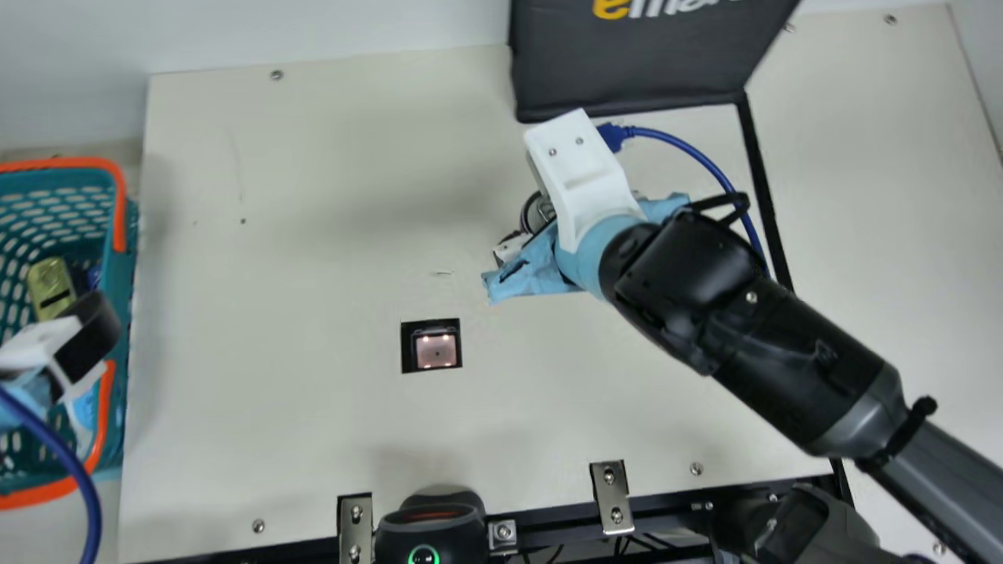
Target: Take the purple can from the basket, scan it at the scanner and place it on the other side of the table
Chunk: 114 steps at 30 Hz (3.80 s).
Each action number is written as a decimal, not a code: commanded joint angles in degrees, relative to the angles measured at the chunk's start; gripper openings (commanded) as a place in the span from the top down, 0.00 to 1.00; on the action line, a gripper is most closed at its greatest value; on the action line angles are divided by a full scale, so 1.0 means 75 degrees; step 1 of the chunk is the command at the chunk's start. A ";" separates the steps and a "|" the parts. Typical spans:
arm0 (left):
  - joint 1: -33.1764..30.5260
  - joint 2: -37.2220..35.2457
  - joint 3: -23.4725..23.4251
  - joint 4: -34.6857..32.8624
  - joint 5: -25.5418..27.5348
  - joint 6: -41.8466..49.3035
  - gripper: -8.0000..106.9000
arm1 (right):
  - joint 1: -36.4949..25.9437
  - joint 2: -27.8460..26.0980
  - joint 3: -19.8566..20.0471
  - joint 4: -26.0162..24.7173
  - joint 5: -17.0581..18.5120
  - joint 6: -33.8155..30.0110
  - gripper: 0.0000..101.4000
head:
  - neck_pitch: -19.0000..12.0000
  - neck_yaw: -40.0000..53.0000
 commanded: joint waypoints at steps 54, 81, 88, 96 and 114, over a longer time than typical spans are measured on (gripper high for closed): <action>0.0000 0.0000 0.0000 0.0000 0.0000 0.0000 0.15 | -0.8924 0.3523 -0.3607 0.2597 0.0014 -0.5844 1.00 | -0.0221 -0.1237; 0.0000 0.0000 0.0000 0.0000 0.0000 0.0000 0.15 | -0.9731 0.6401 -0.7447 0.2579 0.1362 -0.6115 1.00 | -0.0221 -0.1237; 0.0000 0.0000 0.0000 0.0000 0.0000 0.0000 0.15 | -0.9787 0.6594 -0.7673 0.2528 0.1507 -0.6107 0.81 | -0.0221 -0.1237; 0.0000 0.0000 0.0000 0.0000 0.0000 0.0000 0.15 | -0.9819 0.6612 -0.7586 0.2499 0.1491 -0.6085 0.55 | -0.0221 -0.1237; 0.0000 0.0000 0.0000 0.0000 0.0000 0.0000 0.15 | -0.9767 0.6196 -0.6869 0.2272 0.1052 -0.6068 0.06 | -0.0221 -0.1237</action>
